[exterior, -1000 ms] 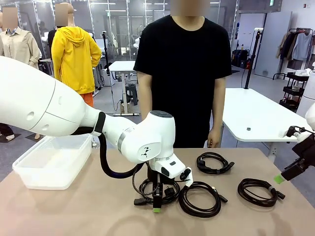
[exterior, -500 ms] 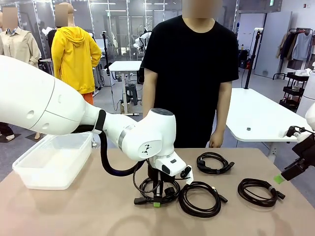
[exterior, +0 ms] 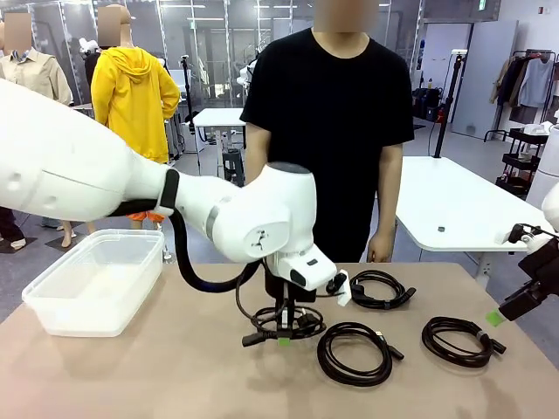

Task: Organize and store the cables.
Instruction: Place the Power Cable into the Organizing box.

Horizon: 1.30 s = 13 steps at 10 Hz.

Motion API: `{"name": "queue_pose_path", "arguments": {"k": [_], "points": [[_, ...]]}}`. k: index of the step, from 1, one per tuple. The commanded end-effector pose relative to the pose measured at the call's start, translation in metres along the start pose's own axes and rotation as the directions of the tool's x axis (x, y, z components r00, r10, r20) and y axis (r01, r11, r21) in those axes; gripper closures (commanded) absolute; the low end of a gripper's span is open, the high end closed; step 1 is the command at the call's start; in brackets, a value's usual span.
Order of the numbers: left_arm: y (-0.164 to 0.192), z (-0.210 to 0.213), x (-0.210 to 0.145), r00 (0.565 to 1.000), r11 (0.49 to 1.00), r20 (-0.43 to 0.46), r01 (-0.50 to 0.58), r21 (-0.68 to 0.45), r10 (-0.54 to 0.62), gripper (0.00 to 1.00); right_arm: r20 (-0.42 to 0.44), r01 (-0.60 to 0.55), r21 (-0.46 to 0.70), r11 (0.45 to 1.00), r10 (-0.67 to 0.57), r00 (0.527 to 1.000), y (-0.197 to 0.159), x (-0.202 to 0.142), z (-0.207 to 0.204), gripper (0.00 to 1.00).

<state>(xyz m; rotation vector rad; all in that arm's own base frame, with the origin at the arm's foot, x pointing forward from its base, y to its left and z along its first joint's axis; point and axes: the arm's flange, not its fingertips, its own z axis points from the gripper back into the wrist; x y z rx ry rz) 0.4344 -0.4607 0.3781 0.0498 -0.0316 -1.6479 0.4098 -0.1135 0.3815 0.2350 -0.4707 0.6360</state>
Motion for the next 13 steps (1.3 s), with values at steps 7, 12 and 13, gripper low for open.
{"name": "queue_pose_path", "arguments": {"k": [7,12,13], "points": [[-0.02,0.066,-0.029,0.999,0.997,0.007,0.035,0.065,-0.035,1.0,0.002,0.025,0.002,1.0,-0.025,1.0,0.001,0.002,-0.001,0.0],[-0.021,0.063,-0.031,0.998,0.997,-0.003,0.056,0.059,-0.056,0.84,0.002,0.025,0.002,1.0,-0.025,1.0,0.001,0.002,-0.001,0.0],[-0.018,0.081,-0.039,0.991,0.988,0.0,0.132,0.076,-0.132,0.84,0.002,0.025,0.002,1.0,-0.025,1.0,0.001,0.002,-0.001,0.0]]}}
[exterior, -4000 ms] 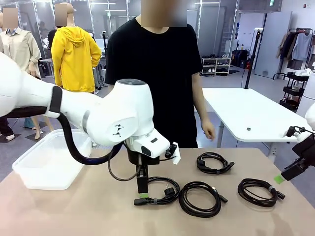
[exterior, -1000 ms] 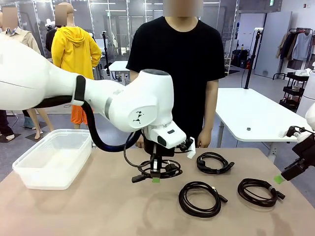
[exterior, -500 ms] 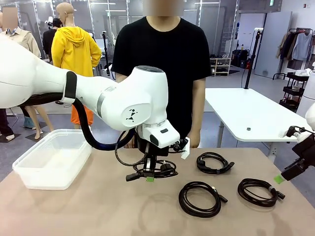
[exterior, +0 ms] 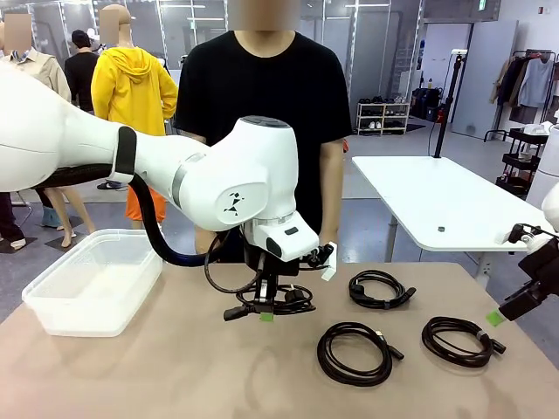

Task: Organize and store the cables.
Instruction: Place the Power Cable into the Organizing box.

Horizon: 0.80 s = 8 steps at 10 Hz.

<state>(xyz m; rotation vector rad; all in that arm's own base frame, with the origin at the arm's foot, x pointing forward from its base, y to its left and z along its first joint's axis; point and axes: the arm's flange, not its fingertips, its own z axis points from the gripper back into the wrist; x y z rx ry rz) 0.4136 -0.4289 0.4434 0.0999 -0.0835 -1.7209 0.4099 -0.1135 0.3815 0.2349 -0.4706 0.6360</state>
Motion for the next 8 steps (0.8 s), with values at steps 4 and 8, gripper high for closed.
{"name": "queue_pose_path", "arguments": {"k": [4,8], "points": [[-0.007,0.076,-0.105,0.963,0.957,0.074,0.247,0.15,-0.26,0.84,0.002,0.025,0.002,1.0,-0.025,1.0,0.001,0.002,-0.001,0.0],[-0.02,0.102,-0.236,0.944,0.887,-0.016,0.315,0.337,-0.329,0.84,0.002,0.025,0.002,1.0,-0.025,1.0,0.001,0.002,-0.001,0.0]]}}
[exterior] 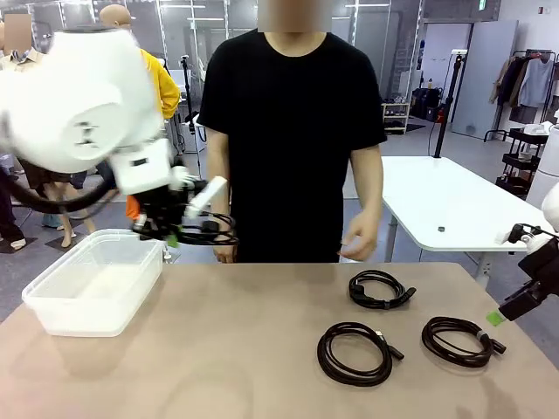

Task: Organize and store the cables.
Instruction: Place the Power Cable into the Organizing box.

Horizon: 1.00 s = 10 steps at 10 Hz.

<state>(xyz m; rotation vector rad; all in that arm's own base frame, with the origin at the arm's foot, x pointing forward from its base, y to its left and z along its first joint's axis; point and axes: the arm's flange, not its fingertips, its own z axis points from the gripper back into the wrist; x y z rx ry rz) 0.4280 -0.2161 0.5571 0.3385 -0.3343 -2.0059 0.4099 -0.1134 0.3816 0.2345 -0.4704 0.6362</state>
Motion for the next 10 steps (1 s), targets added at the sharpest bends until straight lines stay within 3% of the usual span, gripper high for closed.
{"name": "queue_pose_path", "arguments": {"k": [1,4,10], "points": [[-0.034,0.001,-0.039,1.0,0.998,-0.007,0.005,0.069,-0.005,0.84,0.003,0.026,0.002,1.0,-0.026,1.0,0.001,0.002,-0.001,0.0],[-0.057,0.015,-0.073,0.996,0.99,-0.006,-0.092,0.11,0.093,0.84,0.003,0.026,0.002,1.0,-0.026,1.0,0.001,0.002,-0.001,0.0],[-0.057,0.01,-0.078,0.997,0.995,-0.007,-0.079,0.059,0.079,0.84,0.003,0.026,0.002,1.0,-0.026,1.0,0.001,0.002,-0.001,0.0]]}}
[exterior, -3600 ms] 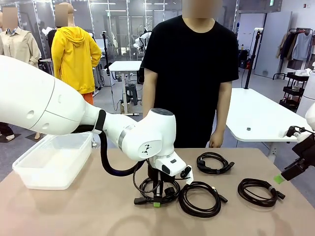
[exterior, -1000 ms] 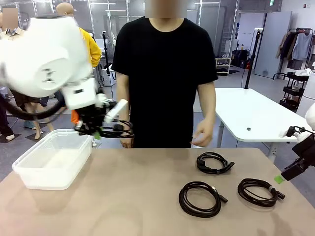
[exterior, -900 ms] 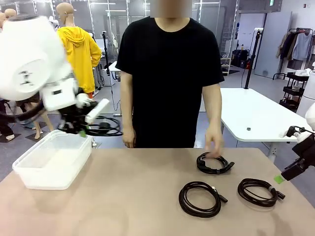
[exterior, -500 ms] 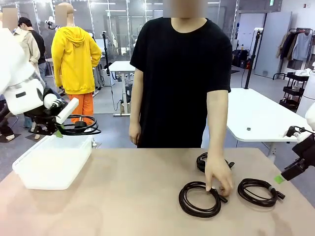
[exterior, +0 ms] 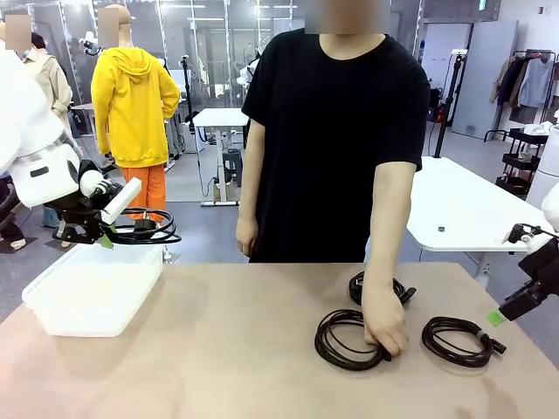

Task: Organize and store the cables.
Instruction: Place the Power Cable into the Organizing box.

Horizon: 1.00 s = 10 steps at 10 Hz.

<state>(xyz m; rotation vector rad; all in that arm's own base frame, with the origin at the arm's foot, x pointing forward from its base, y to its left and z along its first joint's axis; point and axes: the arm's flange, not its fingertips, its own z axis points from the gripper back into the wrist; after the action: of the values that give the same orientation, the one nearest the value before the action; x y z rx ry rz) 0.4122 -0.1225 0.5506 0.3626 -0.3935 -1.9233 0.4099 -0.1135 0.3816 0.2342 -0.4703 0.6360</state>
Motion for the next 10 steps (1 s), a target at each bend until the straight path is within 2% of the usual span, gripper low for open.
{"name": "queue_pose_path", "arguments": {"k": [1,3,4,5,6,7,9,10], "points": [[0.005,-0.002,-0.022,1.0,0.999,-0.024,0.011,0.032,-0.011,0.84,0.003,0.026,0.002,1.0,-0.026,1.0,0.001,0.002,-0.001,0.0],[0.012,-0.016,-0.071,0.999,0.999,-0.02,-0.031,0.039,0.032,0.84,0.003,0.026,0.002,1.0,-0.026,1.0,0.001,0.002,-0.001,0.0],[0.017,-0.027,-0.094,0.997,0.996,0.009,-0.082,0.022,0.082,0.84,0.003,0.026,0.002,1.0,-0.026,1.0,0.001,0.002,-0.001,0.0],[0.021,-0.037,-0.108,0.996,0.996,0.032,-0.09,0.015,0.089,0.84,0.003,0.026,0.002,1.0,-0.026,1.0,0.001,0.002,-0.001,0.0],[0.025,-0.044,-0.119,0.991,0.991,-0.014,-0.129,0.046,0.13,0.84,0.003,0.026,0.002,1.0,-0.026,1.0,0.001,0.002,-0.001,0.0],[0.031,-0.056,-0.132,0.992,0.991,-0.006,-0.127,0.042,0.128,0.84,0.003,0.026,0.002,1.0,-0.026,1.0,0.001,0.002,-0.001,0.0],[0.038,-0.083,-0.147,0.989,0.991,0.057,-0.135,-0.001,0.135,0.84,0.003,0.026,0.002,1.0,-0.026,1.0,0.001,0.002,-0.001,0.0],[0.04,-0.109,-0.153,0.986,0.986,0.056,-0.156,-0.056,0.159,0.84,0.003,0.026,0.002,1.0,-0.026,1.0,0.001,0.002,-0.001,0.0]]}}
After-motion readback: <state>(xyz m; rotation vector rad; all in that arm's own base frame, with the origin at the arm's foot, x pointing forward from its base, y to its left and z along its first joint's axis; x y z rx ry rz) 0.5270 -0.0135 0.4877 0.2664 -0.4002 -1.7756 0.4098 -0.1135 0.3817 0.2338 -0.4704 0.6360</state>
